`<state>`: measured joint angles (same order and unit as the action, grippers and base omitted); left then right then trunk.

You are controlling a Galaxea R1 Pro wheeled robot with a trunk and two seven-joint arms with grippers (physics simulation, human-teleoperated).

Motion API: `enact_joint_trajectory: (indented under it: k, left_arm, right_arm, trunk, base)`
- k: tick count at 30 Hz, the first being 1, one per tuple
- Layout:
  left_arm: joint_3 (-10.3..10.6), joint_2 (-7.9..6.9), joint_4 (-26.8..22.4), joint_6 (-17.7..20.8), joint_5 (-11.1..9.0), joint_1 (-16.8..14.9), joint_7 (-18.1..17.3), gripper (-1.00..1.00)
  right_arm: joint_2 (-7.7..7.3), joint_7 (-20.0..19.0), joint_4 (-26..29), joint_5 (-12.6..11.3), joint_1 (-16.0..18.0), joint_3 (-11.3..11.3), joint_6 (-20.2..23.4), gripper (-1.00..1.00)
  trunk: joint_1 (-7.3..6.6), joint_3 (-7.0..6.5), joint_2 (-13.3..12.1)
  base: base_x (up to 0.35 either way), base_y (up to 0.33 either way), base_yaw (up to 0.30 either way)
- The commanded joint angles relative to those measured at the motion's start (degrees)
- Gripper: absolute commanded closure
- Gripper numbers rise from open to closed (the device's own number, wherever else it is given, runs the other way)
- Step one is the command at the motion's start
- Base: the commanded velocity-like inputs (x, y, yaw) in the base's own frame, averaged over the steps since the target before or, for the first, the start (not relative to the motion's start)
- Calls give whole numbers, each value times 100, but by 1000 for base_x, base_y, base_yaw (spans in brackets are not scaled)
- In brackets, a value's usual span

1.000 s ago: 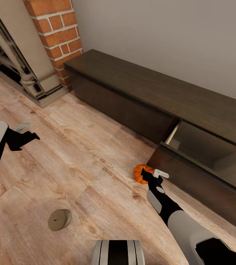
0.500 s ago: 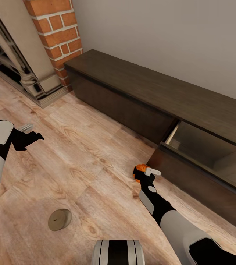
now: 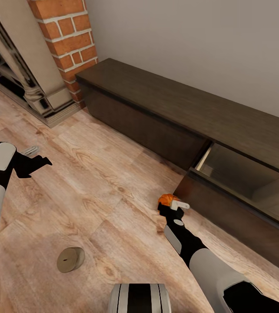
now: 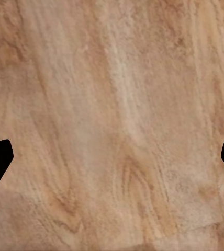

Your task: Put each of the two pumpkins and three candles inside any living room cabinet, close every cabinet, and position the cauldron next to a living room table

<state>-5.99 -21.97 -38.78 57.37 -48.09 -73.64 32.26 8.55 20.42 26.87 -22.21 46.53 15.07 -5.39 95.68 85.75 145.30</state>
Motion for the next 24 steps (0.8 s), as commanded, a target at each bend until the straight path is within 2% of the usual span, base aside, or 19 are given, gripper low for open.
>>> enact_joint_trajectory:
  k: [1,12,20,24]
  left_arm:
    - [-7,-1,-6,15,-60,-1,58,-100]
    - [-1,-2,-6,6,-59,-1,61,-100]
    - [-5,-9,-6,13,-68,-1,61,-100]
    - [-1,-63,-6,20,-6,-1,55,-100]
  right_arm:
    - [-3,44,-3,-59,5,43,-2,-100]
    - [-29,93,0,-55,5,23,124,-100]
    - [-29,93,-6,-55,5,23,125,-100]
    - [-29,93,-7,-55,5,21,120,-100]
  trunk:
    - [-1,4,1]
    - [-1,4,1]
    - [-1,4,1]
    - [-1,4,1]
  base:
    - [0,0,0]
    - [5,0,0]
    - [140,0,0]
    - [20,0,0]
